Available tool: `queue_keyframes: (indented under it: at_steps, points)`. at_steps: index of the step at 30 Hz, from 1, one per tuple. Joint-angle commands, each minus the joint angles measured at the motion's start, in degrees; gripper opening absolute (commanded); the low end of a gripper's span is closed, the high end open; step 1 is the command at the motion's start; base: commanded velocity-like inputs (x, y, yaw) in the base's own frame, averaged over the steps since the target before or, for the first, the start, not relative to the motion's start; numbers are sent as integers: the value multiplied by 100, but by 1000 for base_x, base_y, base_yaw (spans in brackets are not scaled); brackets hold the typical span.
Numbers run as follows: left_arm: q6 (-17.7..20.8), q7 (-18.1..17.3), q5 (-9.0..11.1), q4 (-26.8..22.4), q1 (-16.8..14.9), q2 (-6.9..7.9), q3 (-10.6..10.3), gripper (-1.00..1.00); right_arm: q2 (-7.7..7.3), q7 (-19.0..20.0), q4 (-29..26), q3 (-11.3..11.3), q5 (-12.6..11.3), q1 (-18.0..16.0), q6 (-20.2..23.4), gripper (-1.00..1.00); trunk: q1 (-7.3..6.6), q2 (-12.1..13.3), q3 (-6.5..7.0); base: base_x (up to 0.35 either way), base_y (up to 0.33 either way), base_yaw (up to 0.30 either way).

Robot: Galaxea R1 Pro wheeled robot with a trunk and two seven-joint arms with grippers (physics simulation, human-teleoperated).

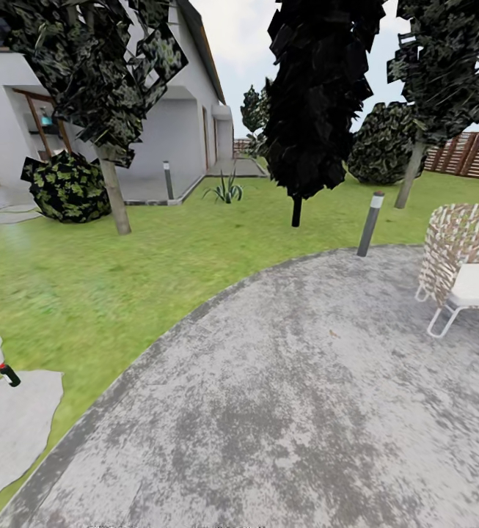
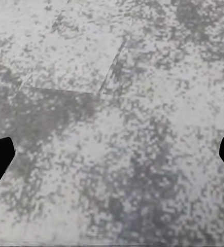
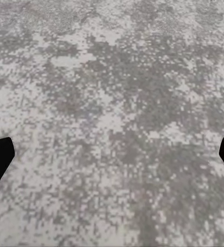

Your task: Pick up the pesticide atomizer in the garden and spray insectifuge to fully cover both potted plants in the garden.

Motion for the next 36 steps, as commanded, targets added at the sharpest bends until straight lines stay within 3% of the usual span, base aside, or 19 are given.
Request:
queue_keyframes:
  at_steps: [1, 12, 36]
  points:
    - [-20, 11, -4, 3, -5, -7, -2, 100, 0, -3, 1, -1, 4, -1, -16, 100, 21, -44, -28, 0, 0, 261]
    - [-20, 11, -4, -9, -5, -7, -7, 100, 16, -3, -5, 2, 4, -1, -16, 100, 263, -485, -279, 0, 0, 259]
    - [-20, 55, -4, -15, -5, 11, 1, 100, 20, -3, 1, 19, 5, -2, -16, 100, 263, -485, -394, 0, 0, 258]
